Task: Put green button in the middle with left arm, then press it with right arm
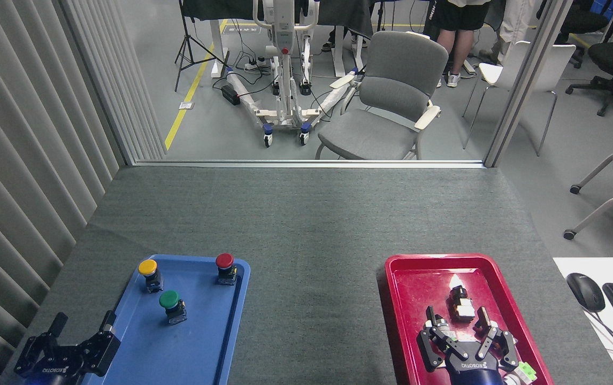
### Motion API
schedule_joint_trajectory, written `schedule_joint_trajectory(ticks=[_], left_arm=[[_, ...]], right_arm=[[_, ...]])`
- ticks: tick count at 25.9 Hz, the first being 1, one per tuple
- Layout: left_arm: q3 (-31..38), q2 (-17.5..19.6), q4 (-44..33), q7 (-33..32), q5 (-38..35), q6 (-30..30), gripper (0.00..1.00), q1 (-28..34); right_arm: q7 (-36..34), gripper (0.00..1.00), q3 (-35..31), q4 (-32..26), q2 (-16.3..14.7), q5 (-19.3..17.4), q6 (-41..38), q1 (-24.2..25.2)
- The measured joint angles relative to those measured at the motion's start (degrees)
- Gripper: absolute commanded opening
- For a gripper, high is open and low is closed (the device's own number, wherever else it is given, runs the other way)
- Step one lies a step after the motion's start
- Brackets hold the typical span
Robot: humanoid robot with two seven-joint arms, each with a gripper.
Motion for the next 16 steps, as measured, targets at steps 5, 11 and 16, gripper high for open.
schedule_joint_trajectory(ticks=[5, 11, 16], left_arm=[[-1.5, -0.23, 0.52, -0.78, -0.52, -0.19, 0.99, -0.08], [-5.25, -3.29, 0.43, -1.18, -2.17, 2.43, 0.99, -0.84], [-11.76, -6.56, 1.17, -1.36, -9.55, 8.62, 0.99, -2.85]], right_arm=[[-0.08, 1.0, 0.05, -0.2, 0.42, 1.72, 0.17, 0.09], [-0.14, 1.0, 0.07, -0.35, 2.19, 3.44, 0.7, 0.16], [-0.4, 1.0, -0.05, -0.17, 2.87, 4.24, 1.0, -0.01]])
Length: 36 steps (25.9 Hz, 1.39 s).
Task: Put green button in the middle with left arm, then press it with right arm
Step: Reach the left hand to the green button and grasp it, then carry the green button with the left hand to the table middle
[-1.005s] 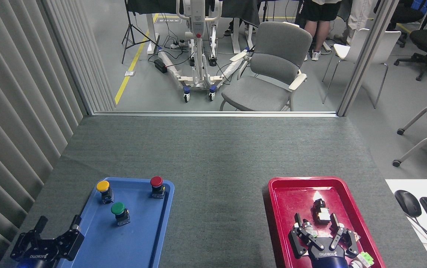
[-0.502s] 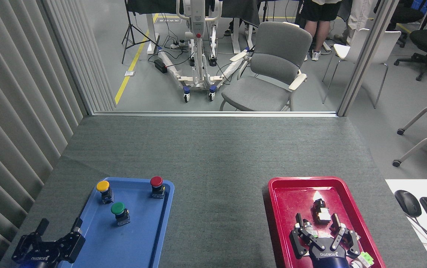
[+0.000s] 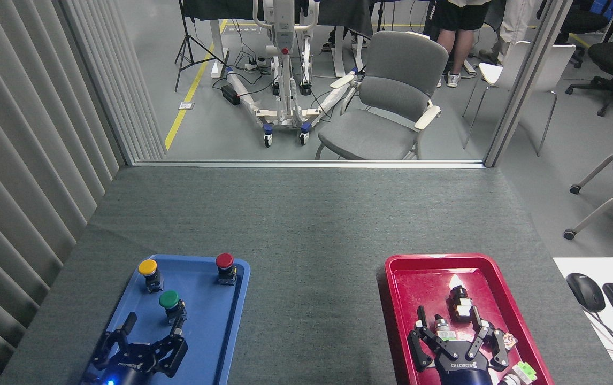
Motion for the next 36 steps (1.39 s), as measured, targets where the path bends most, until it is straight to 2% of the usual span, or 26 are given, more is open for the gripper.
schedule_joint_trajectory(ticks=[5, 8, 18, 25, 26, 29, 31, 34, 36], left_arm=[[-2.63, -3.73, 3.27, -0.02, -2.47, 2.6, 0.99, -2.08], [-2.92, -4.76, 6.32, 0.12, -2.89, 3.09, 0.99, -3.59], [-3.07, -4.83, 18.39, 0.97, -3.11, 6.0, 0.99, -10.19], [-3.07, -4.62, 21.1, 2.4, -3.03, 9.78, 0.99, -12.24], [-3.06, -4.59, 21.47, 2.55, -3.0, 10.47, 0.96, -12.54], [-3.07, -4.56, 23.1, 2.72, -2.97, 11.33, 0.75, -13.75], [-3.06, -4.53, 24.23, 2.81, -2.94, 11.64, 0.71, -14.49], [-3.06, -4.56, 25.61, 2.92, -2.92, 11.72, 0.48, -15.43], [-3.07, -4.56, 26.03, 2.92, -2.94, 11.72, 0.25, -15.66]], right_arm=[[0.32, 1.0, 0.02, 0.03, -0.18, 0.16, 0.85, -0.05], [0.36, 1.0, 0.04, 0.02, -0.45, 0.22, 1.03, -0.01], [0.08, 1.0, 0.93, -0.06, -1.45, -0.16, 2.17, 0.52], [-1.91, 1.0, 1.36, -0.08, -1.61, -0.25, 2.33, 1.36], [-2.02, 1.0, 1.41, -0.08, -1.6, -0.25, 2.33, 1.47], [-2.15, 1.0, 1.53, -0.1, -1.5, -0.26, 2.33, 1.87], [-2.29, 1.0, 1.54, -0.09, -1.44, -0.25, 2.25, 2.08], [-2.52, 1.0, 1.45, 0.02, -1.55, -0.25, 2.22, 2.15], [-2.64, 1.0, 1.5, -0.01, -1.79, -0.25, 2.22, 2.15]])
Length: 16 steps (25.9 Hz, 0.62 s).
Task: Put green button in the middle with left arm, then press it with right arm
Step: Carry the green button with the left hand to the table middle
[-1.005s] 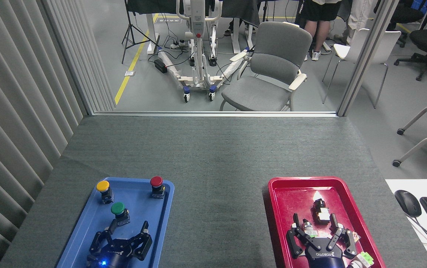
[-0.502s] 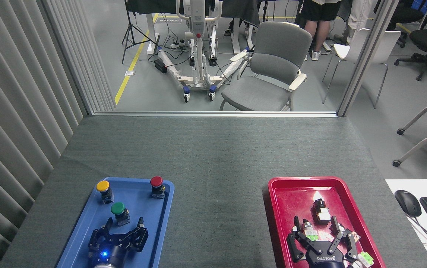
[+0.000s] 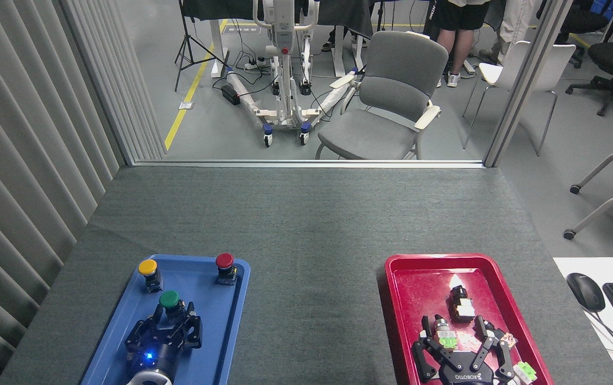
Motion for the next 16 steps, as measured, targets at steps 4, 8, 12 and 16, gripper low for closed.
schedule_joint_trajectory(ticks=[4, 8, 12, 16], left_arm=[[0.0, 0.89, -0.08, 0.0, -0.1, -0.38, 0.0, 0.23], [-0.04, 1.95, -3.39, -0.14, -0.11, -3.78, 0.0, 2.01], [-2.31, 2.97, -10.78, 0.36, -0.25, -10.82, 0.0, 3.56], [-11.03, 0.2, -11.79, 1.3, -0.48, -13.92, 0.0, 0.87]], right_arm=[[-0.18, 1.0, 0.51, -0.15, -0.29, -0.01, 0.0, 0.05], [-0.25, 1.0, 1.01, -0.18, -0.39, -0.03, 0.14, 0.07], [-0.71, 1.0, 1.73, -0.19, -0.25, -0.03, 0.14, 0.23], [-0.83, 1.0, 1.69, -0.2, 0.03, -0.06, 0.16, 0.3]])
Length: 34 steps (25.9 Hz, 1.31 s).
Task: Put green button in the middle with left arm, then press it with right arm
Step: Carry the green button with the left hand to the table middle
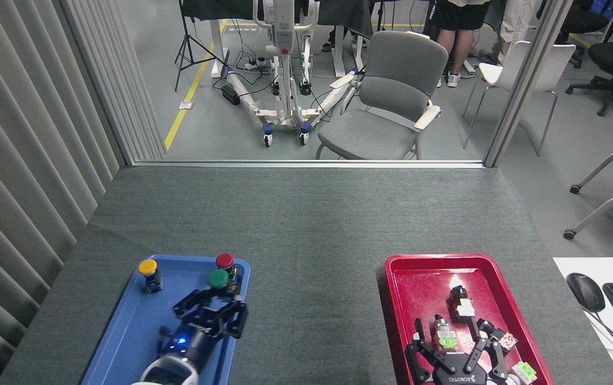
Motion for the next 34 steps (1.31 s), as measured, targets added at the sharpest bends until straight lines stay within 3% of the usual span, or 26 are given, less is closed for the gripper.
schedule_joint_trajectory(ticks=[6, 13, 14, 15, 17, 18, 19, 20, 24, 26, 31, 34], left_arm=[[-8.78, -9.19, 12.4, 0.12, -0.5, 1.86, 0.0, -6.32], [-12.1, -11.51, 18.73, 0.12, -0.33, 6.05, 0.04, -7.77], [-12.72, -11.56, 19.03, 0.12, -0.23, 6.37, 0.16, -7.87], [-13.31, -11.6, 19.25, 0.12, -0.09, 6.6, 0.34, -7.89], [-14.14, -11.64, 19.51, 0.12, 0.22, 7.51, 0.5, -7.89], [-14.43, -11.65, 19.58, 0.12, 0.29, 7.96, 0.66, -7.92], [-14.66, -11.65, 19.64, 0.12, 0.34, 8.2, 0.9, -7.91], [-14.87, -11.66, 19.66, 0.12, 0.36, 8.4, 1.0, -7.91], [-15.3, -11.67, 19.53, 0.18, 0.44, 8.69, 1.0, -7.89], [-15.37, -11.67, 18.93, 0.21, 0.45, 8.69, 1.0, -7.71], [-15.34, -11.47, 12.91, -0.3, 0.43, 8.8, 1.0, -5.78], [-15.0, -10.28, 5.19, -0.64, 0.36, 9.24, 1.0, -2.44]], right_arm=[[-0.03, 1.0, -0.28, -0.05, 0.16, 0.01, -0.14, -0.05], [-0.3, 1.0, -0.41, 0.07, 0.3, 0.02, -0.46, 0.03], [-0.17, 1.0, -0.41, 0.15, 0.31, 0.02, -0.46, 0.05], [-0.08, 0.99, -0.42, 0.23, 0.34, 0.03, -0.46, 0.06], [0.02, 0.97, -0.42, 0.36, 0.4, 0.03, -0.47, 0.05], [0.05, 0.93, -0.42, 0.42, 0.44, 0.03, -0.47, 0.04], [0.05, 0.89, -0.41, 0.46, 0.48, 0.03, -0.47, 0.02], [0.05, 0.87, -0.36, 0.47, 0.52, 0.03, -0.5, -0.02], [0.05, 0.71, 0.09, 0.53, 0.88, 0.02, -0.57, -0.12], [0.07, 0.58, 0.28, 0.56, 1.23, 0.03, -0.71, -0.13], [0.11, 0.0, 0.71, 0.61, 1.76, 0.37, -1.84, -0.24], [0.11, 0.0, 1.23, 0.62, 1.89, 0.58, -3.19, -0.48]])
